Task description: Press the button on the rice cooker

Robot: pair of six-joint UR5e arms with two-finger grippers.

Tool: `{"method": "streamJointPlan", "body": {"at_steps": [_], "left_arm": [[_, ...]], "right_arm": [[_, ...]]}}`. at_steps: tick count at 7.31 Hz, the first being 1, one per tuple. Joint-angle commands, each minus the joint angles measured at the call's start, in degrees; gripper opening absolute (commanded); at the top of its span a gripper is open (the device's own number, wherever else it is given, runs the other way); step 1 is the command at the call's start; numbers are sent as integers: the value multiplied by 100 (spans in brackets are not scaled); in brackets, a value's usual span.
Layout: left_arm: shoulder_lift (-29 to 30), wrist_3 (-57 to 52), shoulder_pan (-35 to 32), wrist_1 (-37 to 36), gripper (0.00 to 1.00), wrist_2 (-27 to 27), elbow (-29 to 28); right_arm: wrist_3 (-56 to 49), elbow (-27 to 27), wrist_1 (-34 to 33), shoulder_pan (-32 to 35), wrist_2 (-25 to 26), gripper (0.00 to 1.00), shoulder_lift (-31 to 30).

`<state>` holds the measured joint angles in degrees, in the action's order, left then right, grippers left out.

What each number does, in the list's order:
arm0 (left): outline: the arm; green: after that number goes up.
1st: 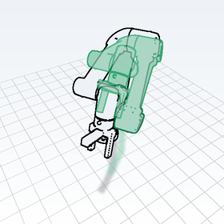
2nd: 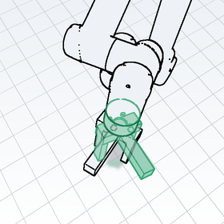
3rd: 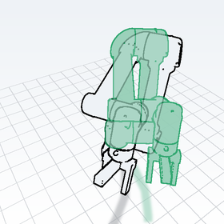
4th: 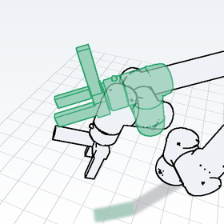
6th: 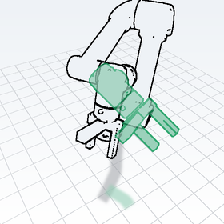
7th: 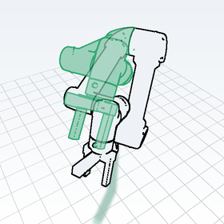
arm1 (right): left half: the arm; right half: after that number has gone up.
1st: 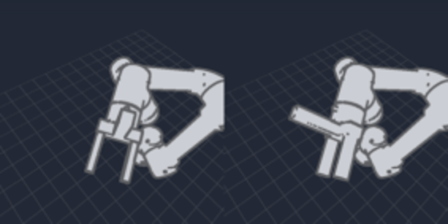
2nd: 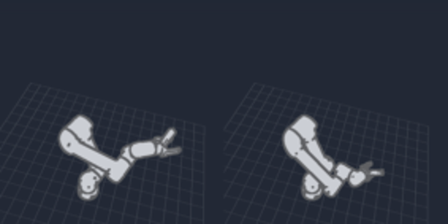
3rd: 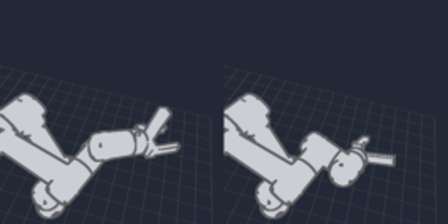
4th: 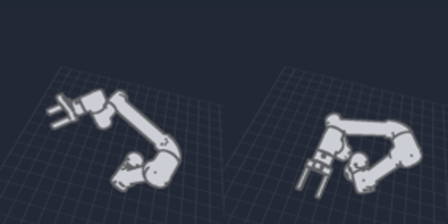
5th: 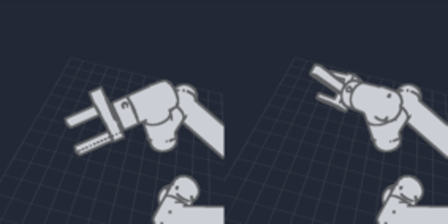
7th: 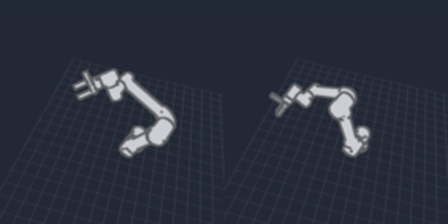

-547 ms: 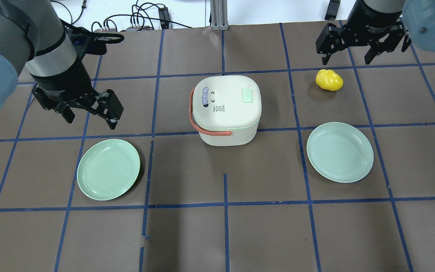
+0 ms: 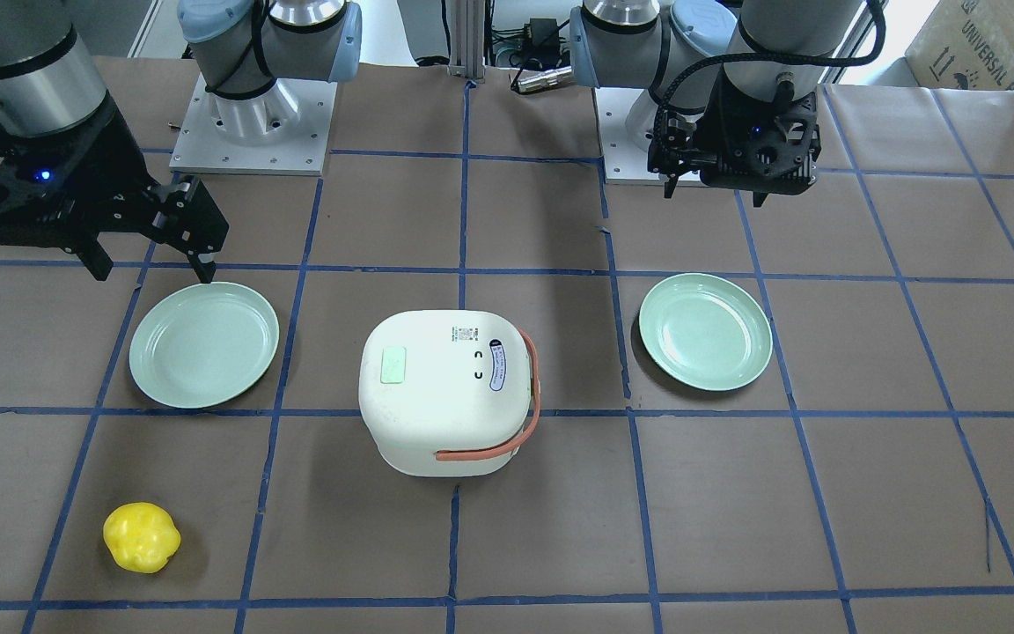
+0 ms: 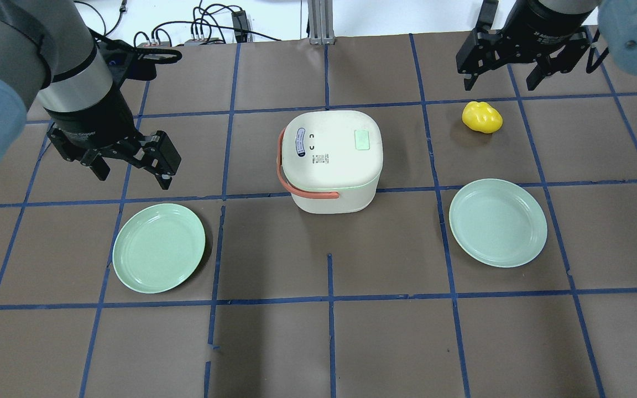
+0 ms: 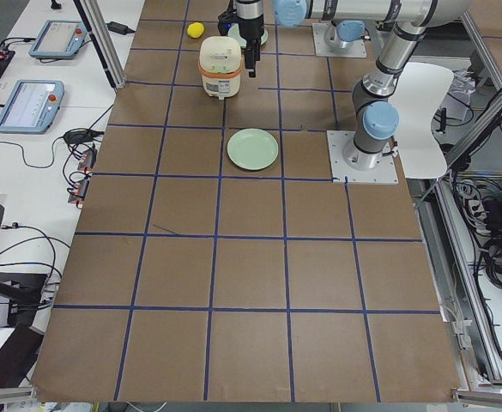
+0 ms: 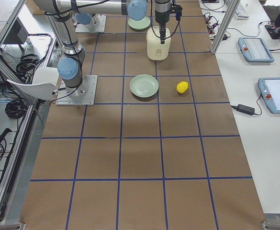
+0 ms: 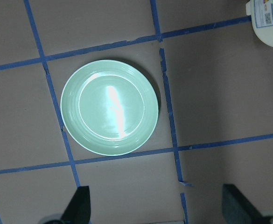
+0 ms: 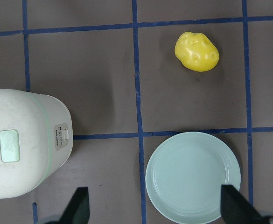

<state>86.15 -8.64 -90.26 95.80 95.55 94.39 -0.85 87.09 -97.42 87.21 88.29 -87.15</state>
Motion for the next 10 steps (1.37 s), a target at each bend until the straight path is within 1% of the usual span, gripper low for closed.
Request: {"method": "streamJointPlan", "body": {"at_steps": [1,6,8,10], "left_arm": [[-2,-6,0,0,100,-2,0],[-2,-6,0,0,100,7,0],[-2,3,0,0,100,-2,0],[-2,-6,0,0,100,-2,0]], "right_arm": [[14,27,-5,68,-40,100,-75],[15,62,29,68,-58,100,-75],[6,89,459,68,-66,100,-83],[6,89,626,68,-66,100,-83]]}}
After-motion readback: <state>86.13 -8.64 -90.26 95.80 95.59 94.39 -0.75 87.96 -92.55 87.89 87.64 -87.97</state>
